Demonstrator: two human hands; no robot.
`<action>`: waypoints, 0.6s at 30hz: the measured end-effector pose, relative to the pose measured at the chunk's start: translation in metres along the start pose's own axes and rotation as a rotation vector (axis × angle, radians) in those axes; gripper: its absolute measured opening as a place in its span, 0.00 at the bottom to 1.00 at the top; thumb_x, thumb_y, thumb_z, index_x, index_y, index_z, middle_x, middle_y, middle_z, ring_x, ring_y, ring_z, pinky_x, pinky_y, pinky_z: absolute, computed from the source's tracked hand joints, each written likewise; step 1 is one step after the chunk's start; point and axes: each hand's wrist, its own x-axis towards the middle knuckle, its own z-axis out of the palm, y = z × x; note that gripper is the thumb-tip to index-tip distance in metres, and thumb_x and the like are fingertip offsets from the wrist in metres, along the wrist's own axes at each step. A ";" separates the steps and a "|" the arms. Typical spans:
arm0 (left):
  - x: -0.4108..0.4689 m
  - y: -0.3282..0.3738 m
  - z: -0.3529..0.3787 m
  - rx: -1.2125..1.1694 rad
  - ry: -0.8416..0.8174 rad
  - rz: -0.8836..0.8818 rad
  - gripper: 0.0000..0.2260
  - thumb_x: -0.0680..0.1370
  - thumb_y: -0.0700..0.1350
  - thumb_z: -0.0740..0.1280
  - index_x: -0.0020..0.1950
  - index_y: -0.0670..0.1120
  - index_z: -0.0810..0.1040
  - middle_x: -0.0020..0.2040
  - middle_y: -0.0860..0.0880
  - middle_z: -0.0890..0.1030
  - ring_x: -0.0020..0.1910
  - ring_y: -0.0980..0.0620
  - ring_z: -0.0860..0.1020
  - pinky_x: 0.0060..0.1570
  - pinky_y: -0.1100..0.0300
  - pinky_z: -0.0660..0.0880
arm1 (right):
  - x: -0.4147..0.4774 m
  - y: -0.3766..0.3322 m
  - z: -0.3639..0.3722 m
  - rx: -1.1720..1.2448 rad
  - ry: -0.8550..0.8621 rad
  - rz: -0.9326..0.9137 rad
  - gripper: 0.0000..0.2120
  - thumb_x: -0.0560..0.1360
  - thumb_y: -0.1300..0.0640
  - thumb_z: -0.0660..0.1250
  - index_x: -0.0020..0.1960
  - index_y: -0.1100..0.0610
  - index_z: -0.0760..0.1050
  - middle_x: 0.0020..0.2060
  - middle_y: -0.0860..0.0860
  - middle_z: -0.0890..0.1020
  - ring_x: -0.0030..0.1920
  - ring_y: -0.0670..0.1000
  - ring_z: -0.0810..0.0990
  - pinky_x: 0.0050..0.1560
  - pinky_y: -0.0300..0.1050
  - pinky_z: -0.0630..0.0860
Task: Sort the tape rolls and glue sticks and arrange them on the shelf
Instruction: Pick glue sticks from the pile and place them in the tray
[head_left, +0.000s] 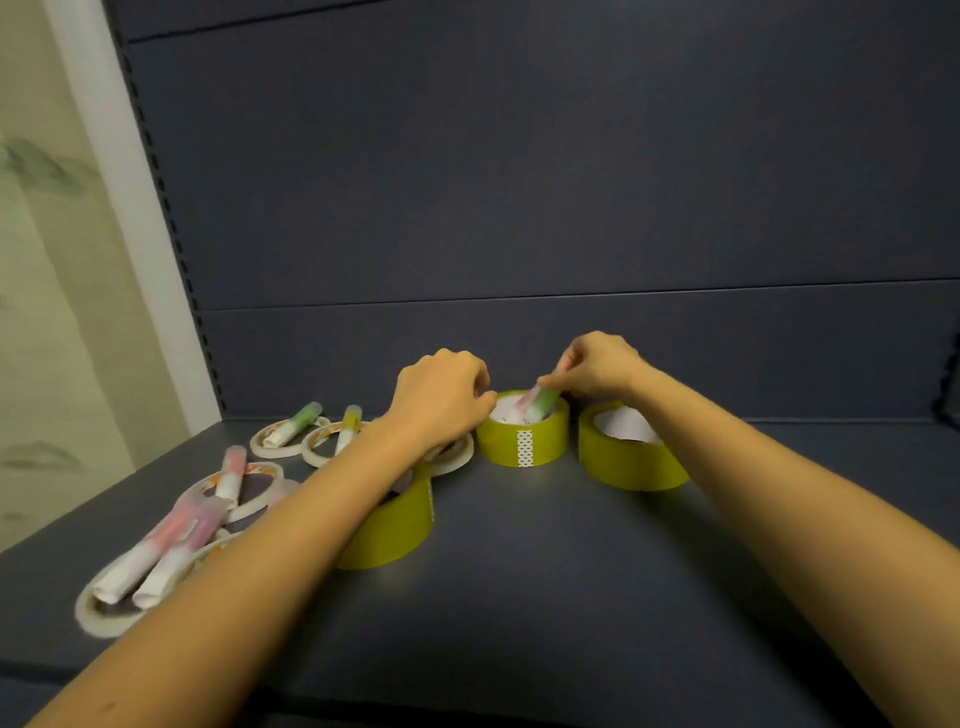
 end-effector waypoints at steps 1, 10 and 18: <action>0.006 0.002 0.005 -0.020 -0.039 0.000 0.10 0.76 0.50 0.63 0.54 0.48 0.80 0.51 0.48 0.82 0.51 0.46 0.79 0.43 0.57 0.70 | -0.004 0.002 -0.007 0.005 0.067 -0.025 0.12 0.68 0.46 0.74 0.36 0.51 0.75 0.49 0.53 0.83 0.53 0.55 0.80 0.54 0.51 0.77; 0.048 0.029 0.046 -0.071 -0.282 0.057 0.17 0.77 0.54 0.62 0.47 0.41 0.79 0.50 0.41 0.80 0.50 0.40 0.77 0.43 0.55 0.70 | -0.042 0.035 -0.064 0.076 0.422 -0.050 0.14 0.67 0.44 0.75 0.44 0.50 0.75 0.41 0.47 0.81 0.47 0.50 0.80 0.50 0.49 0.76; 0.057 0.042 0.026 -0.162 -0.117 0.081 0.09 0.73 0.50 0.70 0.43 0.45 0.77 0.48 0.43 0.80 0.51 0.40 0.78 0.44 0.54 0.70 | -0.074 0.071 -0.091 0.054 0.499 -0.039 0.10 0.68 0.49 0.75 0.44 0.51 0.76 0.41 0.49 0.81 0.46 0.49 0.79 0.48 0.45 0.74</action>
